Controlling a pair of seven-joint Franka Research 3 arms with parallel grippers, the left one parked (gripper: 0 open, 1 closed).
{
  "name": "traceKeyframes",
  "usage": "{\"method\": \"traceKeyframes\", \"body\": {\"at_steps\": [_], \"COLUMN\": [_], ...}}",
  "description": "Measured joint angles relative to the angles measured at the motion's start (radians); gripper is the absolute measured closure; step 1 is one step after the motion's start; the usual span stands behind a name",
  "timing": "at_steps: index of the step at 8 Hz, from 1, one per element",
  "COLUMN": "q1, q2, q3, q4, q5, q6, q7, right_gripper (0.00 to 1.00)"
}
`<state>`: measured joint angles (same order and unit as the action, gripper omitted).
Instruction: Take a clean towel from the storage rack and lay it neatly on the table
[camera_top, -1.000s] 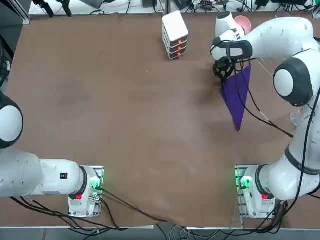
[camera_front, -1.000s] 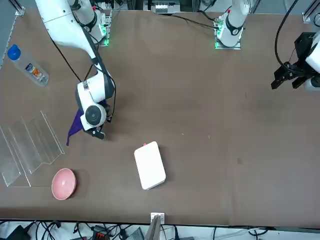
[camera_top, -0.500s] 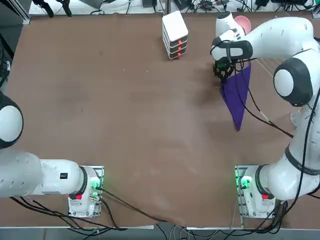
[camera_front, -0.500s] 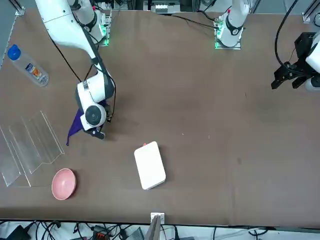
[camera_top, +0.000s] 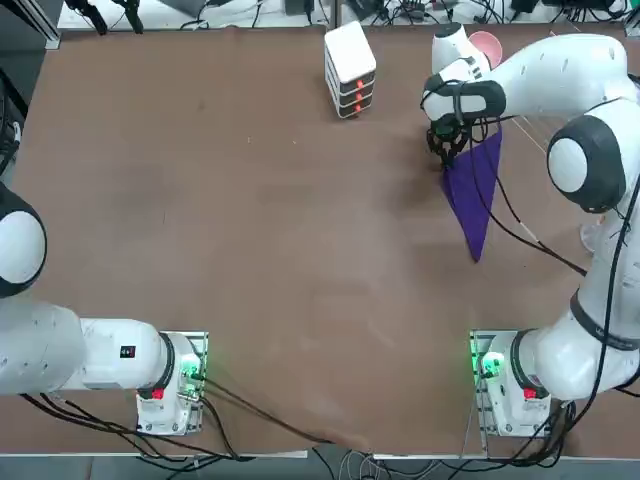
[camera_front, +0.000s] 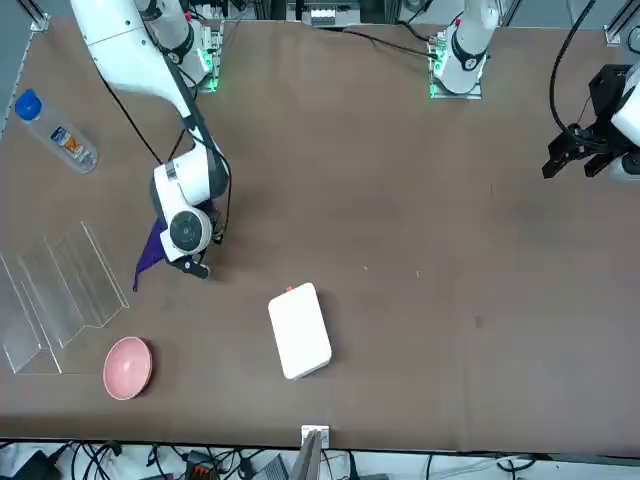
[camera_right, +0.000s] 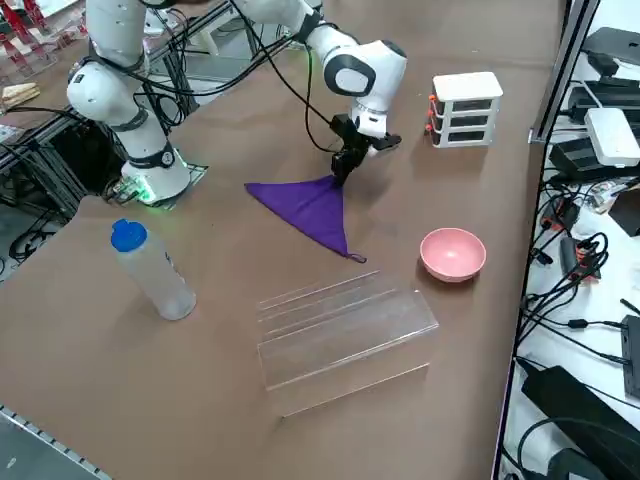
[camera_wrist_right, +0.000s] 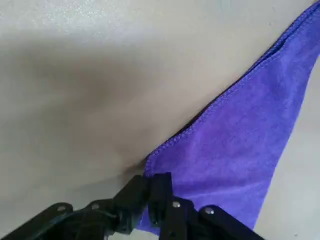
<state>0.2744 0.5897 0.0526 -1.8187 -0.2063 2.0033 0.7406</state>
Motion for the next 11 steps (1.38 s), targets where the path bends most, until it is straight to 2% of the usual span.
{"method": "traceKeyframes", "body": {"at_steps": [11], "q1": [-0.024], "q2": [0.000], "q3": [-0.001], "q4": [0.007], "q5": [0.000], "q6": [0.000], "q7": [-0.023], "right_gripper": [0.91]}}
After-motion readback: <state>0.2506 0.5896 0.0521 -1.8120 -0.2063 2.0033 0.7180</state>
